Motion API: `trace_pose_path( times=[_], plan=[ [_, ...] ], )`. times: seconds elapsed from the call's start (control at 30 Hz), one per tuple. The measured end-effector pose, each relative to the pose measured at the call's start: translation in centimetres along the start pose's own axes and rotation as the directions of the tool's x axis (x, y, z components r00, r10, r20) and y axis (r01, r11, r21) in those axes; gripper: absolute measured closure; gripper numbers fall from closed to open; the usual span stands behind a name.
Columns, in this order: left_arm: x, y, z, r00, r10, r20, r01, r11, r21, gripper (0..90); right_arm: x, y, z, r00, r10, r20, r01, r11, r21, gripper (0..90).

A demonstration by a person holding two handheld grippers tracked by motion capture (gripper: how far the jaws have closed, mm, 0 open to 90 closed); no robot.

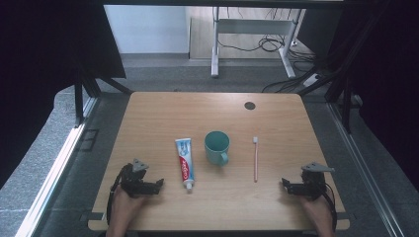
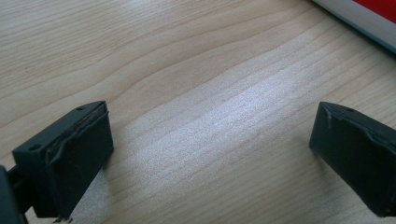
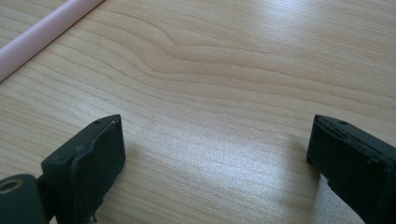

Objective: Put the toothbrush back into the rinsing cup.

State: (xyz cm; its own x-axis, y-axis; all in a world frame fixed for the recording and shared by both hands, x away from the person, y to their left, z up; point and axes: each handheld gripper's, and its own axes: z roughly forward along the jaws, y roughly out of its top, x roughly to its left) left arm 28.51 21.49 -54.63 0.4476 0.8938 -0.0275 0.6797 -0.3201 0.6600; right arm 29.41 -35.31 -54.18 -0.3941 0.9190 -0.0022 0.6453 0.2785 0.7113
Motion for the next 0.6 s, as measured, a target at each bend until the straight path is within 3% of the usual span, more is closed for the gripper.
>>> trace_pose_path(
  times=[0.13, 0.6],
  plan=[
    [-0.23, -0.09, -0.08, 0.9996, -0.021, -0.017, 0.021, 0.9998, -0.001, 0.0, 0.02, -0.04, -0.03, 1.0000, -0.004, -0.002, 0.004, 1.000, 0.001, 3.0],
    [-0.15, -0.01, -0.01, 0.9997, -0.018, -0.015, 0.018, 0.9998, -0.002, 0.0, 0.04, -0.05, -0.01, 0.9999, -0.012, -0.012, 0.012, 1.000, 0.008, 0.7]
  ],
)
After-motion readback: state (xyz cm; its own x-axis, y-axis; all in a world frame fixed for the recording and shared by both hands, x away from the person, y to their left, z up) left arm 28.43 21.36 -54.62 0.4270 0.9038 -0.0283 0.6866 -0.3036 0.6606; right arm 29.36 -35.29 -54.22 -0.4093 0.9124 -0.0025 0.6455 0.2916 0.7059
